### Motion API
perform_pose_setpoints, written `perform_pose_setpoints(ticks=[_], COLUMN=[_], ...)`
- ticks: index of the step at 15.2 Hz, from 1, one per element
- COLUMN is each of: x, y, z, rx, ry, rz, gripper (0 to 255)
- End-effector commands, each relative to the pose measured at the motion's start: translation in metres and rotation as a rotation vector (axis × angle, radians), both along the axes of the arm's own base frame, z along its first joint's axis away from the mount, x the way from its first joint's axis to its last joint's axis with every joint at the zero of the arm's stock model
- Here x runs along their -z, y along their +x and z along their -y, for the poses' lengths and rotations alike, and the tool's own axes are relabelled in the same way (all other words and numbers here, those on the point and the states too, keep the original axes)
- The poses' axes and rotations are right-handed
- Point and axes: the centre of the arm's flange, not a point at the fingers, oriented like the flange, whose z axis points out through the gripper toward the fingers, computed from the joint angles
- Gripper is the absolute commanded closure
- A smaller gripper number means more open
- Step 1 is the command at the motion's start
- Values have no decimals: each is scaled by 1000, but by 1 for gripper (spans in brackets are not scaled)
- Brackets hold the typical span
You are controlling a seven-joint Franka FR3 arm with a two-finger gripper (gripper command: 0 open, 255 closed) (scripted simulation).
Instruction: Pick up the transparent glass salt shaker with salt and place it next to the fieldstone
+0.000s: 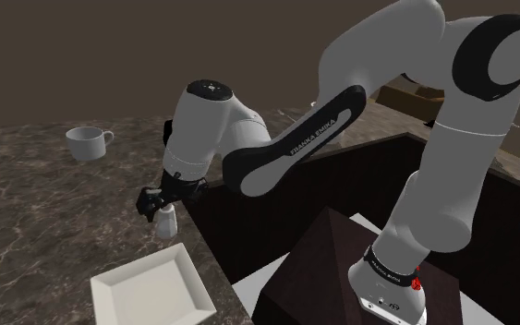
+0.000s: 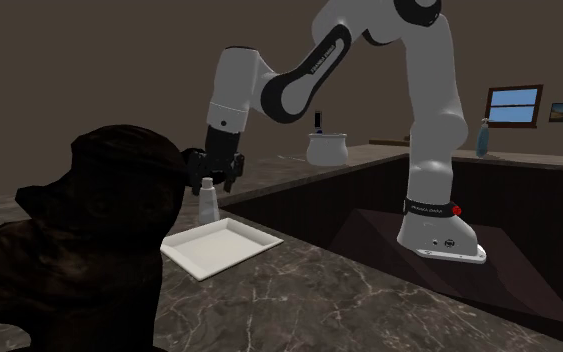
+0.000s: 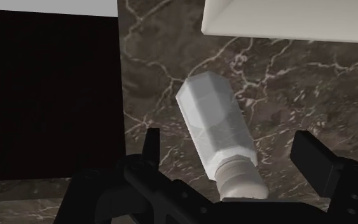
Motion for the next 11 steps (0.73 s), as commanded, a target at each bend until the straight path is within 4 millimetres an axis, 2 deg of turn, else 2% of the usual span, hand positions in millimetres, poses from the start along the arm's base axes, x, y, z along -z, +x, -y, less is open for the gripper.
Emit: perform_pose_setpoints(ticks=[1,8,9,11], x=[7,7,7,7], y=[1,1,1,1], z=[-1,-1,-1,-1], rx=[0,0,0,0], ry=[0,0,0,0], rz=[0,0,0,0], gripper=[0,0,255,255])
